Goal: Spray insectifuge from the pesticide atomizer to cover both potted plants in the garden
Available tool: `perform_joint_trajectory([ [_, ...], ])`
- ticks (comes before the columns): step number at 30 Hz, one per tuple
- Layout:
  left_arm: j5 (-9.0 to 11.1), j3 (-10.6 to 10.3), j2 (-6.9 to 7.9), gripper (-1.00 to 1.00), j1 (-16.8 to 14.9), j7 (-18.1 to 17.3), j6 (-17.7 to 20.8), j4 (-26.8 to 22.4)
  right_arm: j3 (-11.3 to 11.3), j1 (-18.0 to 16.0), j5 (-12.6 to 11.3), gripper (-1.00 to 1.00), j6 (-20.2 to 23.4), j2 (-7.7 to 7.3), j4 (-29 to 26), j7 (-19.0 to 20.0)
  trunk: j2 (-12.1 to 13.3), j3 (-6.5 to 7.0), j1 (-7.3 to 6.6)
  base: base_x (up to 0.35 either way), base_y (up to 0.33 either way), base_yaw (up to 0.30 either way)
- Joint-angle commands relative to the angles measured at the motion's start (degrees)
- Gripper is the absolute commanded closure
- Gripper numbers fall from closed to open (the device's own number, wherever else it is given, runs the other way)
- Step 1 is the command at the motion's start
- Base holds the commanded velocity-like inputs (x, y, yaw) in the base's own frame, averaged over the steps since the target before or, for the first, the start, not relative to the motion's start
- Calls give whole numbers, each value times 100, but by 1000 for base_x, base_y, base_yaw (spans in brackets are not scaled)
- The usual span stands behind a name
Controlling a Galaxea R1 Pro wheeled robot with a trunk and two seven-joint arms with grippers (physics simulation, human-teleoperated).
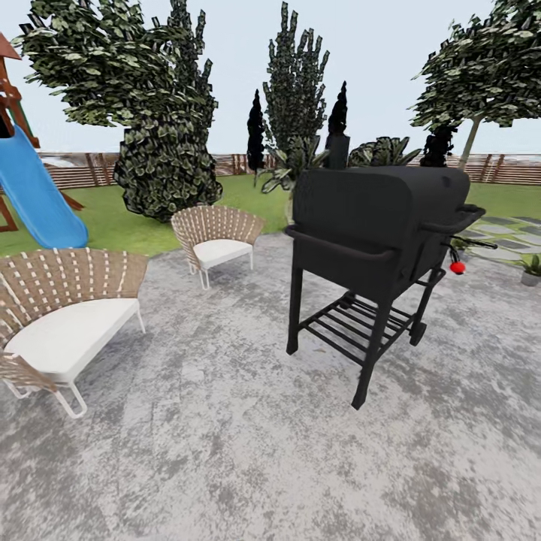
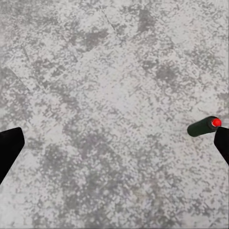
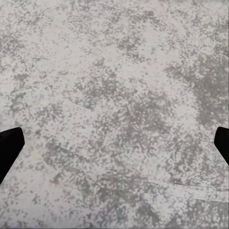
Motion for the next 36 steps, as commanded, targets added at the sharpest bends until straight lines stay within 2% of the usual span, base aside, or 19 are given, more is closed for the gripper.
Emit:
perform_joint_trajectory([
  [1, 35, -4, 0, -100, -3, -1, -16, 5, -25, -3, 59, -100, -21, 3, 1, -1, -3, -5, 0, 0, 305, -1],
  [6, 48, -4, -1, -100, -3, -1, -17, 5, -25, -3, 58, -100, -143, 14, 0, -10, -3, -5, 0, 0, 284, 0],
  [15, 38, -4, 8, -100, -4, -1, -14, 4, -40, -3, 50, -100, -174, 10, 1, -10, -3, -5, 0, 0, 15, -247],
  [18, 44, -4, 10, -100, -5, -1, -16, 4, -122, -3, 49, -100, -175, 6, 1, -10, -3, -5, 0, 0, 0, -270],
  [21, 56, -4, 16, -100, -5, -1, -15, 4, -345, -3, 51, -100, -171, 10, 5, -9, -3, -5, 0, 0, 0, -271],
  [24, 58, -4, 24, -100, -3, -1, -14, 4, -465, -3, 54, -100, -170, 13, 7, -3, -3, -5, 0, 0, 0, -272],
  [36, 31, -4, 17, -100, -3, -1, -14, 4, -497, -3, 58, -100, -175, 14, 9, -1, -3, -5, 0, 0, 0, -272],
])
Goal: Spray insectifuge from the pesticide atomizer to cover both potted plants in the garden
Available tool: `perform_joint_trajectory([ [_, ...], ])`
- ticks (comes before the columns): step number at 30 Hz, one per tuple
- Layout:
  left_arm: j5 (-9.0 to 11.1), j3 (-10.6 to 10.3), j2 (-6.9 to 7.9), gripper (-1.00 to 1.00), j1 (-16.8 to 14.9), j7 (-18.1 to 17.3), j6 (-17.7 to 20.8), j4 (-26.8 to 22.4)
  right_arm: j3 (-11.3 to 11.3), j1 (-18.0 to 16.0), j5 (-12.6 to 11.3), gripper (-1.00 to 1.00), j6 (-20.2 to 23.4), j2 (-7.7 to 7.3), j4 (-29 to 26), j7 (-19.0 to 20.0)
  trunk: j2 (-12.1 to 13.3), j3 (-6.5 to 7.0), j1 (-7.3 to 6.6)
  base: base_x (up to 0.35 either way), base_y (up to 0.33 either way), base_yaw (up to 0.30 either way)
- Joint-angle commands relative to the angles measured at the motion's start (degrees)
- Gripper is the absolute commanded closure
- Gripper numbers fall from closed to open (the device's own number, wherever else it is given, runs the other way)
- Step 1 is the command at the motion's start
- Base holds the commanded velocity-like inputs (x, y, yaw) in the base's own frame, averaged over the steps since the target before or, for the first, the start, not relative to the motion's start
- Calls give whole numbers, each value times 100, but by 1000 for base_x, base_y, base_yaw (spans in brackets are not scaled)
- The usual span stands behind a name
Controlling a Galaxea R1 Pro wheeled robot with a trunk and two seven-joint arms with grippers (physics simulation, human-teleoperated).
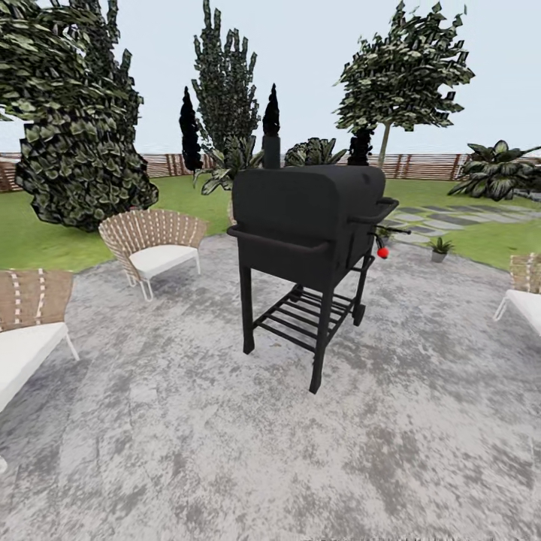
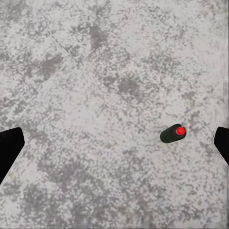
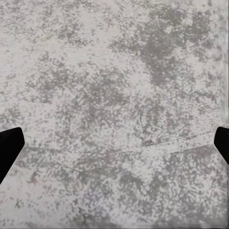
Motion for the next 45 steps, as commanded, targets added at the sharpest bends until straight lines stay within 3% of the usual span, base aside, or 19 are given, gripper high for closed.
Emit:
perform_joint_trajectory([
  [1, 36, 0, 0, -100, -2, -1, -17, 2, -21, -5, 60, -100, -16, 3, 6, -2, -3, -5, 0, 0, 0, -272],
  [18, 43, -26, -9, -100, -3, -43, -17, 2, -21, -5, 60, -100, -18, 3, 6, -2, -3, -5, 0, 0, 13, -272],
  [45, 17, -28, -7, -100, -2, -36, -26, 4, -21, -5, 60, -100, -13, 3, 6, -2, -3, -5, 0, -26, 258, -272],
])
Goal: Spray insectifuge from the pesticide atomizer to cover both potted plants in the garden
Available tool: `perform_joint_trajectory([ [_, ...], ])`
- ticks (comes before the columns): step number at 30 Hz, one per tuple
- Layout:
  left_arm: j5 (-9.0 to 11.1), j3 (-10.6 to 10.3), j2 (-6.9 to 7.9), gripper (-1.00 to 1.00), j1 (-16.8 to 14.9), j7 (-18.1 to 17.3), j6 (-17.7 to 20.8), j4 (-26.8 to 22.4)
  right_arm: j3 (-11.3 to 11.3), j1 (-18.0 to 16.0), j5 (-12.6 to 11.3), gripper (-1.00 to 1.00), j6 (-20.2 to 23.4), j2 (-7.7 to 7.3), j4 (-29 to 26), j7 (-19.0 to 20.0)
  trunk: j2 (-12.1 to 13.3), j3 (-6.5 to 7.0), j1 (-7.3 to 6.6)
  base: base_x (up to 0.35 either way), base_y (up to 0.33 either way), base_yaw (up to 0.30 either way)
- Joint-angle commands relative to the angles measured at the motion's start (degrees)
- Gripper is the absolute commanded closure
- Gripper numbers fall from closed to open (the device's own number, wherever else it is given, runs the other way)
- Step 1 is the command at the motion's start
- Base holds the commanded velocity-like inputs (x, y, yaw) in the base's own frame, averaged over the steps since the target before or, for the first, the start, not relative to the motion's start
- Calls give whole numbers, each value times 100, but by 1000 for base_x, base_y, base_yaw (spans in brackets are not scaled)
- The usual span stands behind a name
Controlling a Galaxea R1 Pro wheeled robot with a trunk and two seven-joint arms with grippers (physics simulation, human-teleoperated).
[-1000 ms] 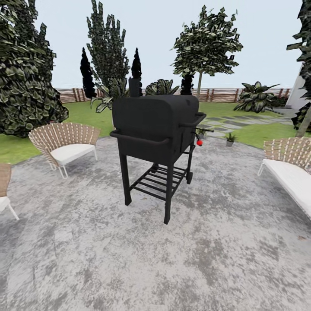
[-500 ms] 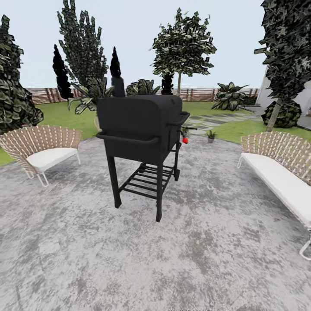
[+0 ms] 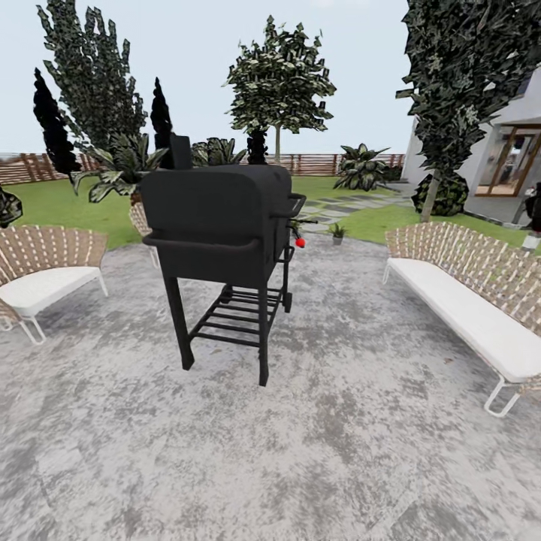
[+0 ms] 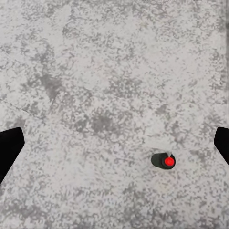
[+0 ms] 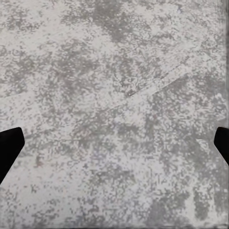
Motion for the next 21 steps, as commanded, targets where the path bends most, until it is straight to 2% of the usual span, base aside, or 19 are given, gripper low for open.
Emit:
perform_joint_trajectory([
  [1, 33, 1, 4, -100, -4, -2, -17, 2, -22, -5, 60, -100, -17, 4, 4, -2, -3, -5, 0, 0, 117, -272],
  [9, 45, -23, 7, -100, -7, -2, -16, -44, -32, -5, 56, -100, -17, 4, -2, -7, -3, -5, 0, 0, 25, -265],
  [14, 53, -7, 8, -100, -92, -9, -3, -100, -20, -8, 66, -100, -40, 11, -112, -10, -3, -5, 0, -16, -16, -62],
  [18, 55, -5, -29, -100, -385, -18, 7, -170, -7, -73, 76, -100, -54, 7, -663, -10, -3, -5, 0, -2, -2, -6],
  [21, 47, -22, -48, -100, -537, -19, -2, -205, -5, -322, 79, -100, -34, 5, -1082, -9, -3, -5, 0, 0, 0, -1],
])
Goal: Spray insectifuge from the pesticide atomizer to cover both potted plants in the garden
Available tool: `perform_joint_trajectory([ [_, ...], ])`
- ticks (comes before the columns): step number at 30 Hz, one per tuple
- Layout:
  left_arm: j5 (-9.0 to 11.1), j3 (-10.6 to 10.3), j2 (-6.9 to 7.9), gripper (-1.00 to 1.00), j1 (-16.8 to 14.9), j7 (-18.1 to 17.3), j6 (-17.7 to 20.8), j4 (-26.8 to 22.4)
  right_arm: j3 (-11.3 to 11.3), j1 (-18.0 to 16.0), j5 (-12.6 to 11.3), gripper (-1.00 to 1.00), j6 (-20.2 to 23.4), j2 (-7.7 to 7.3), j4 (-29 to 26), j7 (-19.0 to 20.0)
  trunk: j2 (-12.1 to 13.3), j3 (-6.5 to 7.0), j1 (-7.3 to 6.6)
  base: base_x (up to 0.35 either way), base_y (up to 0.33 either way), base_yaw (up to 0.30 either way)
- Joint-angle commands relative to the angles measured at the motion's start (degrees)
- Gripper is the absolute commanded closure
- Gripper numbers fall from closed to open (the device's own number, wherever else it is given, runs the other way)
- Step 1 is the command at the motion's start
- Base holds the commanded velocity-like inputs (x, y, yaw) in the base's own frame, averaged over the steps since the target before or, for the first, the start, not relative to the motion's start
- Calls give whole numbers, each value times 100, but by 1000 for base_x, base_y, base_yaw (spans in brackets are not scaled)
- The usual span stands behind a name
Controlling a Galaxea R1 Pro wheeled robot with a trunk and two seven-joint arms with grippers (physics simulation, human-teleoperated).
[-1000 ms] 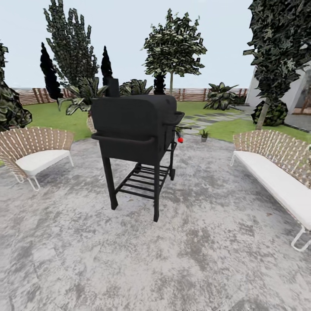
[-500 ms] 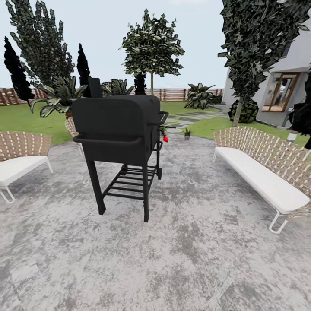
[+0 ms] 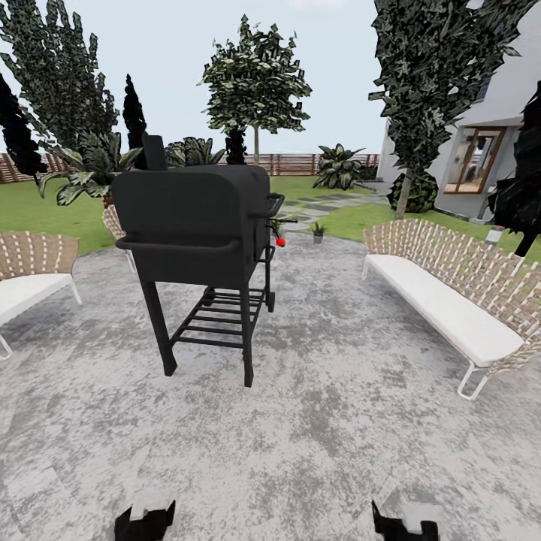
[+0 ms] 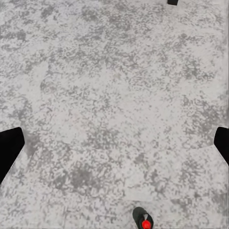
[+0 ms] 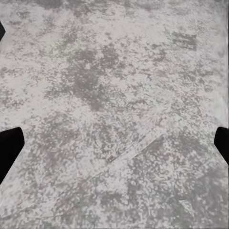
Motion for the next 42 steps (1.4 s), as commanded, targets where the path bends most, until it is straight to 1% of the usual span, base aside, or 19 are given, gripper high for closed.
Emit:
perform_joint_trajectory([
  [1, 29, -11, 0, -100, -30, -7, -20, -10, -15, -185, 63, -100, -7, 2, -58, -2, -3, -6, 0, 0, 0, 0],
  [5, 21, -34, 52, -100, -54, -17, -23, -64, -15, -479, 66, -100, -7, 2, -53, 13, -3, -6, 0, 0, 0, 0],
  [8, 19, -36, 73, -100, -82, -40, -13, -127, -14, -531, 67, -100, -7, 2, -70, 34, -3, -6, 0, 0, 0, 0],
  [12, -3, -37, 57, -100, -262, -105, 73, -371, -14, -569, 71, -100, 30, -14, -315, 12, -163, -78, 87, 0, 0, 0],
  [14, -26, -37, 17, -100, -417, -209, 91, -410, -14, -597, 71, -100, 197, -48, -543, 4, -243, -114, 131, 0, 0, 0],
  [16, -48, -45, 8, -100, -570, -283, 99, -428, -20, -638, 68, -100, 511, -65, -734, -1, -324, -150, 175, 0, 0, 0],
  [18, -194, -100, 33, -100, -846, -326, 147, -429, -22, -769, 67, -100, 917, -73, -957, -3, -404, -186, 219, 0, 0, 0],
  [20, -427, -134, 69, -100, -1213, -344, 492, -426, -19, -990, 67, -100, 1294, -76, -1134, -4, -484, -222, 263, 0, 0, 0],
  [22, -490, -143, 73, -100, -1300, -349, 782, -429, -19, -1102, 62, -100, 1377, -77, -1177, 8, -564, -258, 307, 0, 0, 0],
  [24, -510, -143, 72, -100, -1303, -338, 916, -422, -20, -1153, 61, -100, 1395, -74, -1172, 34, -645, -293, 351, 0, 0, 0],
  [26, -498, -120, 72, -100, -1299, -333, 905, -384, -2, -1177, 76, -100, 1410, -62, -1174, 44, -725, -329, 395, 0, 0, 0],
  [28, -477, -102, 67, -100, -1297, -325, 728, -352, 16, -1188, 123, -100, 1433, -52, -1429, 46, -805, -365, 439, 0, 0, 0],
  [29, -475, -98, 58, -100, -1297, -322, 608, -336, 70, -1190, 183, -100, 1443, -36, -1683, 41, -845, -383, 461, 0, 0, 0],
  [31, -456, -87, 42, -100, -1296, -310, 354, -248, 431, -1193, 594, -100, 1452, -9, -2317, 16, -925, -419, 505, 0, 0, 0],
  [32, -447, -80, 34, -100, -1296, -307, 275, -182, 597, -1194, 897, -100, 1443, -4, -2512, 6, -965, -437, 527, 0, 0, 0],
  [34, -441, -75, 25, -100, -1296, -304, 223, -96, 712, -1194, 1102, -100, 1436, 1, -2565, 0, -1046, -473, 571, 0, 0, 0],
  [37, -449, -76, 30, -100, -1294, -301, 199, -42, 777, -1194, 1187, -100, 1428, 11, -2315, -3, -1166, -527, 636, 0, 0, 0],
  [40, -457, -55, 73, -100, -1256, -281, 183, -13, 775, -1195, 1221, -100, 1402, 14, -1661, -10, -1286, -581, 702, 0, 0, 0],
  [42, -454, -44, 83, -100, -1204, -277, 180, -8, 534, -1195, 1195, -100, 1395, -17, -1377, -8, -1366, -617, 746, 0, 0, 0],
])
